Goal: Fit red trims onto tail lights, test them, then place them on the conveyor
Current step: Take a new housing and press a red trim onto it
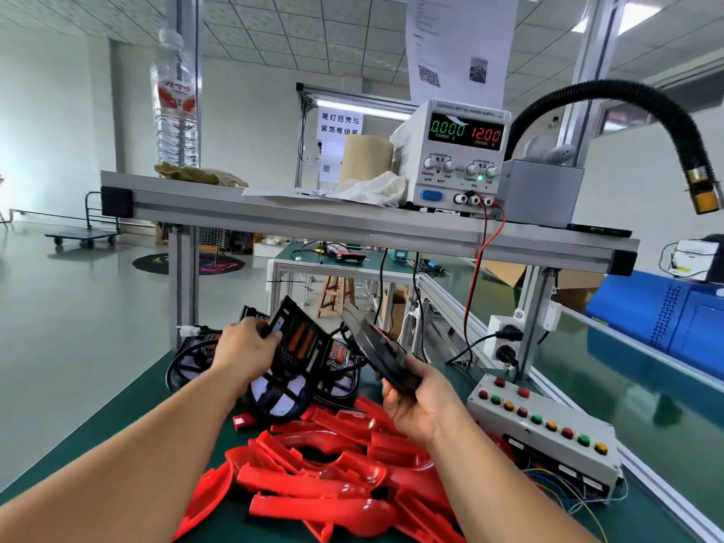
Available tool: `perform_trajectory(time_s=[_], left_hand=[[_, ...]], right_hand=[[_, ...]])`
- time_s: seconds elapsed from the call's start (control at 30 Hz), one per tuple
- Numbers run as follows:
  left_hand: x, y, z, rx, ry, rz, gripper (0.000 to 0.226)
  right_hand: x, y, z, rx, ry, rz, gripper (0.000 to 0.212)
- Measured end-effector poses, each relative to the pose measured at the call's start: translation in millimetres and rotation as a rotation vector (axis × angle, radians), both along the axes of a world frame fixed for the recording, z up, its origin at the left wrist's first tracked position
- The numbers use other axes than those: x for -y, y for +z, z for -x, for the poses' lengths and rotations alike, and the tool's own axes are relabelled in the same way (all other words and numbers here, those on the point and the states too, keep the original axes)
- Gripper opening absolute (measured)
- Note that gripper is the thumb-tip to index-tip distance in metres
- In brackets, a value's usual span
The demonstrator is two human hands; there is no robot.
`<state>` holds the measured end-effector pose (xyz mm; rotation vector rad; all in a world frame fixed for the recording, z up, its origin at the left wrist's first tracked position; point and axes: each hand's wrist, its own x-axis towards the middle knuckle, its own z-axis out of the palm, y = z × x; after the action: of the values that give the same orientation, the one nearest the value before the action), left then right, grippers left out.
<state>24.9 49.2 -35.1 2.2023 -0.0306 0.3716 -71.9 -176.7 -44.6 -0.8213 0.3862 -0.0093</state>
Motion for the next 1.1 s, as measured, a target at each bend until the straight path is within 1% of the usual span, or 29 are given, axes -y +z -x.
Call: perform_trajectory(time_s=[0.07,0.13,0.2,0.23,0.3,0.37,0.4,0.43,0.5,0.53,0.57,0.6,0.63,0.67,0.7,0.73,0.77,0.8,0.83,0.87,0.9,0.93,0.97,1.0,1.03,1.07,1.1], left_hand=[[-13,13,-1,-0.07,-0.053,0.344,0.041],[-28,28,-3,-0.169,-0.093,0.666,0.035],[-40,42,-5,-0.243,-0.142,0.857,0.028],[-44,47,-5,-0.264,-0.161,0.918,0.023],[-45,53,-1,-0.3,-0.214,0.983,0.016],[-41,55,8,-0.324,-0.252,0.987,0.018],[-38,55,13,-0.333,-0.265,0.983,0.02],[-35,53,18,-0.341,-0.274,0.981,0.024],[-28,49,27,-0.357,-0.287,0.997,0.032],[-24,46,30,-0.36,-0.294,1.009,0.034],[-19,42,35,-0.349,-0.291,1.023,0.035],[-13,39,39,-0.33,-0.282,1.043,0.035],[-6,35,44,-0.311,-0.269,1.061,0.037],[1,30,50,-0.296,-0.259,1.079,0.037],[8,26,54,-0.284,-0.257,1.101,0.037],[14,21,58,-0.276,-0.266,1.131,0.035],[19,16,62,-0.263,-0.279,1.161,0.033],[22,12,65,-0.23,-0.274,1.161,0.033],[25,8,69,-0.186,-0.259,1.108,0.036],[26,5,73,-0.155,-0.244,1.024,0.044],[27,4,79,-0.135,-0.243,0.96,0.054],[27,4,86,-0.133,-0.27,0.911,0.066],[24,3,92,-0.144,-0.348,0.883,0.077],[20,3,97,-0.156,-0.466,0.863,0.084],[15,4,101,-0.151,-0.555,0.832,0.086],[8,5,103,-0.126,-0.578,0.789,0.083],[0,6,103,-0.092,-0.552,0.756,0.075]], right_hand=[[-5,-4,-2,-0.022,-0.026,0.042,0.033],[-13,-9,-4,-0.047,-0.035,0.098,0.032],[-25,-14,-7,-0.088,-0.038,0.21,0.033],[-32,-17,-10,-0.106,-0.039,0.278,0.034],[-45,-24,-16,-0.136,-0.063,0.438,0.037],[-54,-30,-22,-0.158,-0.105,0.62,0.042],[-56,-31,-23,-0.169,-0.122,0.748,0.045],[-56,-31,-23,-0.186,-0.118,0.926,0.048],[-51,-27,-20,-0.24,-0.051,1.365,0.054],[-49,-25,-18,-0.245,-0.035,1.512,0.056],[-48,-21,-15,-0.233,-0.043,1.597,0.057],[-48,-18,-12,-0.203,-0.079,1.637,0.055],[-50,-14,-8,-0.139,-0.112,1.639,0.052],[-54,-9,-3,-0.04,-0.158,1.538,0.052],[-61,-5,0,0.072,-0.188,1.35,0.053],[-69,1,7,0.145,-0.21,1.076,0.054],[-73,6,14,0.178,-0.205,0.807,0.054],[-76,10,20,0.181,-0.18,0.591,0.055],[-77,13,27,0.194,-0.155,0.439,0.055],[-78,14,33,0.207,-0.14,0.366,0.054],[-79,15,40,0.243,-0.132,0.349,0.049],[-78,15,44,0.279,-0.148,0.391,0.039],[-76,14,48,0.301,-0.196,0.451,0.03],[-72,15,53,0.309,-0.252,0.516,0.026],[-66,16,58,0.315,-0.271,0.521,0.027],[-59,17,65,0.319,-0.261,0.496,0.028],[-50,19,70,0.319,-0.237,0.482,0.029]])
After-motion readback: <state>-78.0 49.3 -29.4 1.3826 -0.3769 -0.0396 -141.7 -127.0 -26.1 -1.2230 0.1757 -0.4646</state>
